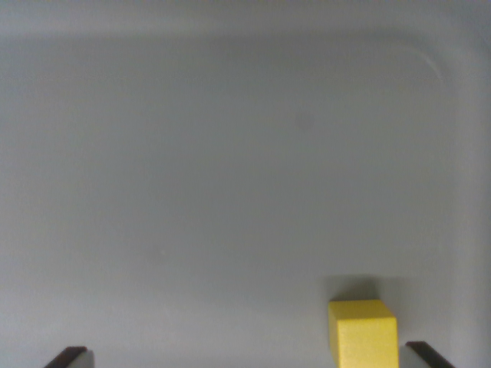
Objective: Pick yellow cube
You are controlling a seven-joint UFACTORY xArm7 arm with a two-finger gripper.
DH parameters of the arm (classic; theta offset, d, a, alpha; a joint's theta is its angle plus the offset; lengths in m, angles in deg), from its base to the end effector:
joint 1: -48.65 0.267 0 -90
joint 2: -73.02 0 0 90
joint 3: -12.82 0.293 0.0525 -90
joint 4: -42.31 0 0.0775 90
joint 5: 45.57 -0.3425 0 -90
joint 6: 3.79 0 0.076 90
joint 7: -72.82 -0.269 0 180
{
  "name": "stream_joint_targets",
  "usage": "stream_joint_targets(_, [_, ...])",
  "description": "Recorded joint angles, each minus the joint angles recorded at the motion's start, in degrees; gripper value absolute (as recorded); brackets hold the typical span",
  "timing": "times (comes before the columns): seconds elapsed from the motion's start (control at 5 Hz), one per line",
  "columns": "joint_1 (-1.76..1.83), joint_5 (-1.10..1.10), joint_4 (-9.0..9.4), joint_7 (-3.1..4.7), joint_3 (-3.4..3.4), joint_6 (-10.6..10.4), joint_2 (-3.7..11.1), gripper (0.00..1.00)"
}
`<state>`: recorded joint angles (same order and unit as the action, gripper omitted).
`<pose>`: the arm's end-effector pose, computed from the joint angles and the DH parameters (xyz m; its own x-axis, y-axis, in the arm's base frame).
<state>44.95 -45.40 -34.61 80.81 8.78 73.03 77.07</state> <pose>0.4760 -0.0654 0.2552 0.9976 0.0052 -0.0691 0.0051 -1.0000 -0.0018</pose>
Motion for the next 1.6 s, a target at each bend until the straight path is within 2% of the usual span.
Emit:
stream_joint_targets(0.2, [-0.47, -0.28, 2.05, 1.21, -0.44, -2.5, 0.79, 0.0])
stream_joint_targets(0.4, [-0.47, -0.28, 2.05, 1.21, -0.44, -2.5, 0.79, 0.0])
stream_joint_targets(0.6, [-0.97, -0.57, 4.18, 2.45, -0.9, -5.2, 1.6, 0.0])
stream_joint_targets(0.8, [-0.97, -0.57, 4.18, 2.45, -0.9, -5.2, 1.6, 0.0])
stream_joint_targets(1.0, [-1.44, -0.86, 6.24, 3.66, -1.34, -7.7, 2.39, 0.0])
stream_joint_targets(1.2, [-1.44, -0.86, 6.24, 3.66, -1.34, -7.7, 2.39, 0.0])
stream_joint_targets(1.4, [-1.95, -1.16, 8.43, 4.95, -1.81, -10.4, 3.23, 0.0])
stream_joint_targets(1.6, [-1.95, -1.16, 8.43, 4.95, -1.81, -10.4, 3.23, 0.0])
